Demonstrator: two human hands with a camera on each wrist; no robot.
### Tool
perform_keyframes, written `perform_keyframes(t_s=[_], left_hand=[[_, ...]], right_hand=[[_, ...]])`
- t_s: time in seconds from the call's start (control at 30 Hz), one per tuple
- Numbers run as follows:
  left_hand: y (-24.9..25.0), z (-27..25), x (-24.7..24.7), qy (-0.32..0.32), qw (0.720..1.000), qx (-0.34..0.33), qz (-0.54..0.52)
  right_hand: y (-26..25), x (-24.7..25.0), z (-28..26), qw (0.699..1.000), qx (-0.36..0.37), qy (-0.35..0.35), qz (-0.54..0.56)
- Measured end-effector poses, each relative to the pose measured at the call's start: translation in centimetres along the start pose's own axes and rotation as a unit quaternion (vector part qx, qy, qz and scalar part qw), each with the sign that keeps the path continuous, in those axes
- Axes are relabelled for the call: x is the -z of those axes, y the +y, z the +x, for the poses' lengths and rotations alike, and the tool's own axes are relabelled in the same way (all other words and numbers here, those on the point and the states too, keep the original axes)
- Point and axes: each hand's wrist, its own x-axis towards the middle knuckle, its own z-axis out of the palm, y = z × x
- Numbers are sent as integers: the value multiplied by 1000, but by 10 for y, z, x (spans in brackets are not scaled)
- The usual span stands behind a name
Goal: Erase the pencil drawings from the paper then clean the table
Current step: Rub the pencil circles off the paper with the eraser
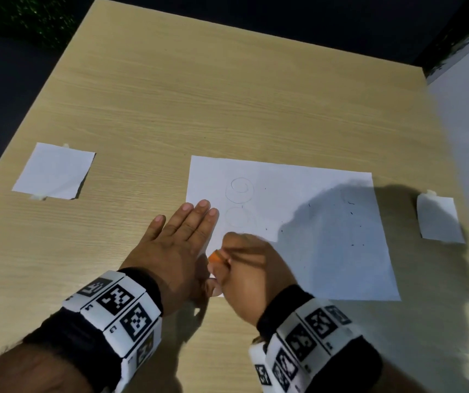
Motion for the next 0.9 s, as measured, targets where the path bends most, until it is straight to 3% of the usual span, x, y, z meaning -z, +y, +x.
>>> perform_keyframes(t_s=[0.03, 0.1, 0.2, 0.27, 0.33, 0.4, 0.5, 0.6, 0.8, 0.9], left_hand=[[0, 0, 0, 1, 1000, 0, -1], [-1, 0, 1, -4, 1000, -3, -9], [-1, 1, 2, -12, 1000, -8, -15], [-1, 1, 0, -11, 1000, -10, -11], [-2, 1, -1, 1, 1000, -11, -7], [-3, 0, -2, 2, 1000, -18, -19], [-5, -1, -1, -2, 999, -32, -37], [-3, -4, -3, 2, 999, -33, -30], [-5, -18, -2, 39, 990, -32, -129], [-5, -14, -4, 25, 992, -37, -122]], right_hand=[[-4, -2, 2, 1000, 14, 6, 0], [8, 12, 9, 993, -67, 23, -95], [17, 29, 14, 983, -131, 59, -114], [4, 14, 9, 992, -116, -6, -48], [-8, -8, -2, 995, -58, -43, 66], [1, -9, -5, 999, -23, -24, -13], [24, 30, 0, 978, -141, 44, -146], [34, 52, 0, 973, -179, 69, -127], [31, 39, -20, 974, -171, 70, -134], [29, 34, -26, 977, -150, 71, -134]])
